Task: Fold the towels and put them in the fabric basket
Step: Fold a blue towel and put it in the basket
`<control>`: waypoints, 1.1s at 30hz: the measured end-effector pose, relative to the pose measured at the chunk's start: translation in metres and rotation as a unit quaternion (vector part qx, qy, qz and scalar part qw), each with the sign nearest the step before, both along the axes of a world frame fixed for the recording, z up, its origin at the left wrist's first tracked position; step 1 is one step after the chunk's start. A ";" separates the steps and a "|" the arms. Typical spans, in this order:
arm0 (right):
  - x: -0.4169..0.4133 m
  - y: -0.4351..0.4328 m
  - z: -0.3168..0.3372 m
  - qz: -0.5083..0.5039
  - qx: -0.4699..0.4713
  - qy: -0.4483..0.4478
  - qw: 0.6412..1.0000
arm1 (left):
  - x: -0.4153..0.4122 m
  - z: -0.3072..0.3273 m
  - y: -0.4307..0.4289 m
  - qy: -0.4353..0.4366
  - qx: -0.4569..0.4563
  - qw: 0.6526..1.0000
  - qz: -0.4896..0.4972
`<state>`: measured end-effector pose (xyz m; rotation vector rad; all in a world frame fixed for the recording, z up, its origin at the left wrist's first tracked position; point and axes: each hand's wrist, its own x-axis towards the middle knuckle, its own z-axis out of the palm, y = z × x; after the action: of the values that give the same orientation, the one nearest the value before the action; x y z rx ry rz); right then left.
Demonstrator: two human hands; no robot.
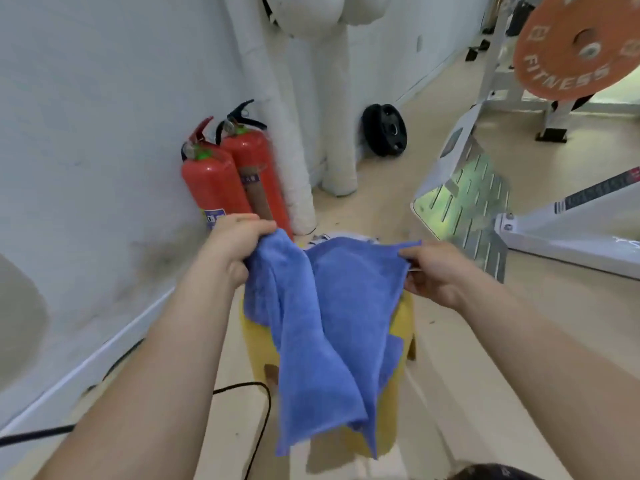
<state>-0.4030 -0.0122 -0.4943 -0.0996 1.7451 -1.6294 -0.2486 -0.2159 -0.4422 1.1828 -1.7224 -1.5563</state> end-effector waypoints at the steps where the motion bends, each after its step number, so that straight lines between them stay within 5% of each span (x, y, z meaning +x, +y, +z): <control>1: 0.000 -0.002 -0.010 -0.026 0.014 -0.002 1.000 | 0.007 -0.019 -0.002 -0.031 0.025 0.999 -0.001; 4: 0.011 -0.007 -0.010 -0.057 -0.017 0.026 0.998 | 0.021 -0.035 -0.003 -0.112 -0.029 0.992 -0.048; 8: 0.043 -0.027 0.015 0.095 -0.081 0.071 0.990 | 0.007 -0.005 0.018 -0.073 -0.108 0.980 -0.151; 11: 0.066 -0.042 0.031 0.170 -0.125 0.074 0.975 | -0.010 0.013 0.047 0.017 -0.016 0.986 -0.167; 15: 0.064 -0.039 0.036 0.121 -0.181 0.025 0.976 | -0.008 0.021 0.050 0.088 0.074 0.968 -0.224; 22: 0.053 -0.032 0.042 0.080 -0.151 0.110 0.979 | 0.006 0.025 0.055 0.029 0.004 0.934 -0.355; 28: 0.065 -0.034 0.037 0.103 -0.057 0.298 0.947 | -0.002 0.019 0.067 0.011 -0.043 0.954 -0.296; 31: 0.053 -0.028 0.037 0.041 -0.098 0.203 0.973 | 0.001 0.016 0.079 0.056 -0.010 0.947 -0.316; 33: 0.038 -0.017 0.041 0.014 -0.156 0.060 0.986 | 0.006 0.015 0.081 0.070 -0.086 0.929 -0.352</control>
<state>-0.3646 -0.0288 -0.4532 -0.3759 1.5529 -1.8986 -0.2426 -0.1349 -0.4275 0.3480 -2.2654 -1.7602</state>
